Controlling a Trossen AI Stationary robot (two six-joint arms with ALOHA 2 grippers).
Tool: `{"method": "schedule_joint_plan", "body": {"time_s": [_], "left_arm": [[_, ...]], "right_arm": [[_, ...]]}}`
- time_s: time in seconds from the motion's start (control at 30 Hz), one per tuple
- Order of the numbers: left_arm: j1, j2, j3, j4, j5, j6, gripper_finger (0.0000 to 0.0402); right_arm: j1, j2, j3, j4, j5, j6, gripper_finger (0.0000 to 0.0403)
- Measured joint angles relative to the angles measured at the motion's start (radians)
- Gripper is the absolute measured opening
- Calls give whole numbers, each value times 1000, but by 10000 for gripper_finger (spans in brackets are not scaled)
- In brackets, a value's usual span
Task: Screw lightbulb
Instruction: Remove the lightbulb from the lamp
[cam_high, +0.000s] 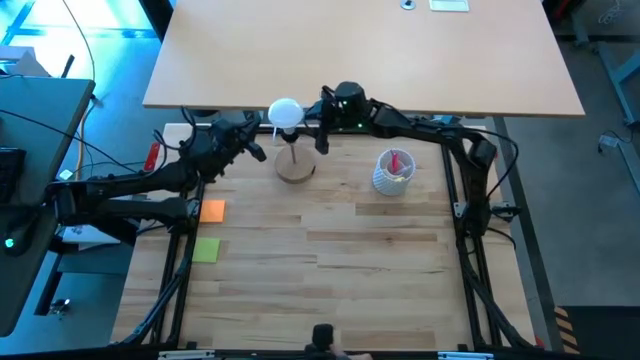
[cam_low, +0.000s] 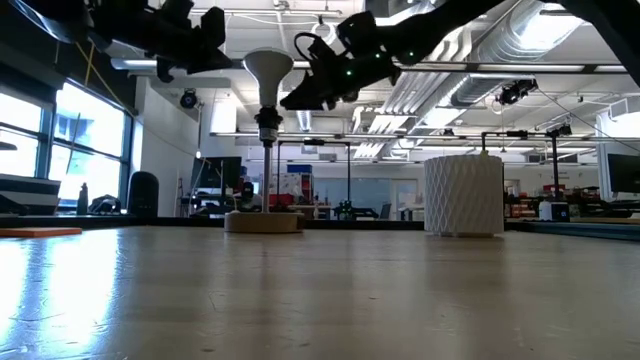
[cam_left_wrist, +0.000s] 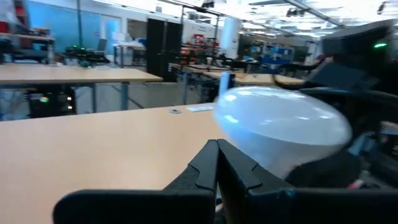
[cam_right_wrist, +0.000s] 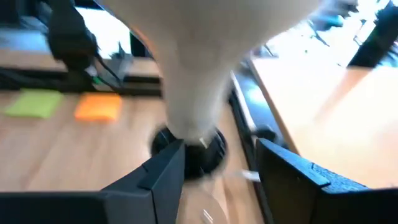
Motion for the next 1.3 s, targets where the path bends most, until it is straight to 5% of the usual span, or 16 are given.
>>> {"method": "schedule_joint_plan", "body": {"time_s": [0.27,0.6,1.3], "left_arm": [[104,9,0,37,87,16,0],[139,61,1,174,245,16,0],[135,91,1,188,316,-14,0]], "right_arm": [[0,-117,0,-196,254,-3,193],[11,-222,-2,-296,186,6,192],[25,-124,1,27,188,149,192]]}}
